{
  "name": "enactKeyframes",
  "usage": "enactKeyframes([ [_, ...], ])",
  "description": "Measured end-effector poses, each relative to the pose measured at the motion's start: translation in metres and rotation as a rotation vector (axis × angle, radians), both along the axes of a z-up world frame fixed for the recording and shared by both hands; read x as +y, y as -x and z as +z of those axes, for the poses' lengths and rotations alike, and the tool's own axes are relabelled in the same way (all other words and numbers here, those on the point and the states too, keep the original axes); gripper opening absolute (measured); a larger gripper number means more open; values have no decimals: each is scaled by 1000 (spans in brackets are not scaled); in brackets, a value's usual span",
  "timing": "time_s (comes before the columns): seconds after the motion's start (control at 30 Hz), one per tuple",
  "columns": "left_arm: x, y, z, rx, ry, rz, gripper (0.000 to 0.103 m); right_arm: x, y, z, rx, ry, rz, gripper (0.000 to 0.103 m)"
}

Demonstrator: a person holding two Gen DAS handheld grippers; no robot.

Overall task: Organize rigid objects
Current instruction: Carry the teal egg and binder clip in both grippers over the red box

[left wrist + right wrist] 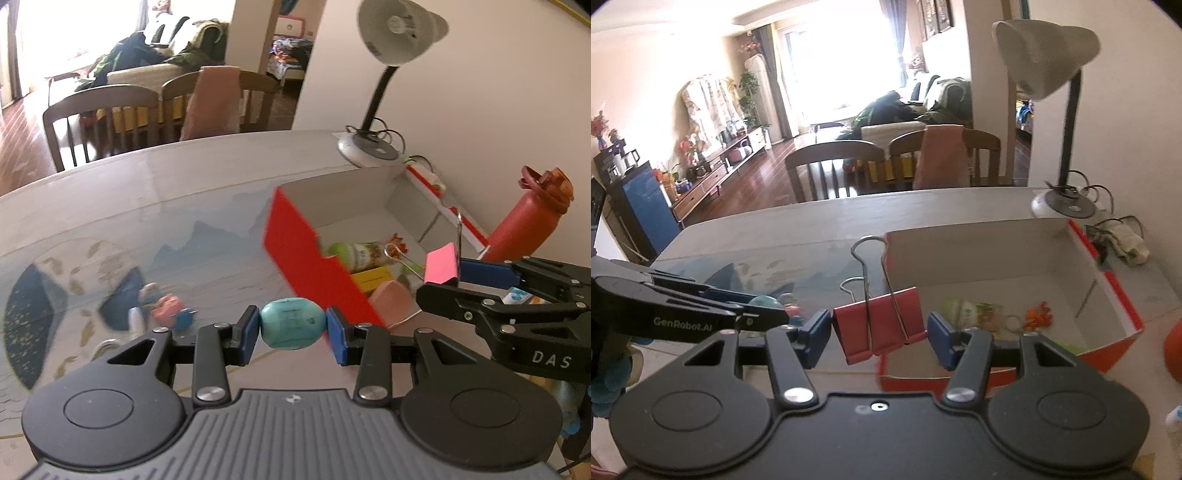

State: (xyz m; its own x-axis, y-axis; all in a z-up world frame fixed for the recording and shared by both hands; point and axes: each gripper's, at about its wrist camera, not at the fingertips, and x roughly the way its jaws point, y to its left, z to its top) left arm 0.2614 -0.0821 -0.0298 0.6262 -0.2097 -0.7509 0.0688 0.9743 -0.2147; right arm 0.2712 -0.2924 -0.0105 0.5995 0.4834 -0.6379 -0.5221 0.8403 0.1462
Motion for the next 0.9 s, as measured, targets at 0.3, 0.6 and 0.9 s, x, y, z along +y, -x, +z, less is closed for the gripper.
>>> enactKeyframes([
  [0.3, -58, -24, -4, 12, -5, -41, 39, -46, -31, -10, 10, 22, -47, 57],
  [0.6, -108, -54, -13, 47, -12, -70, 39, -88, -74, -26, 29, 50, -106, 57],
  [0.9, -137, -97, -31, 82, -56, -65, 39, -96, -113, -52, 66, 111, -103, 57],
])
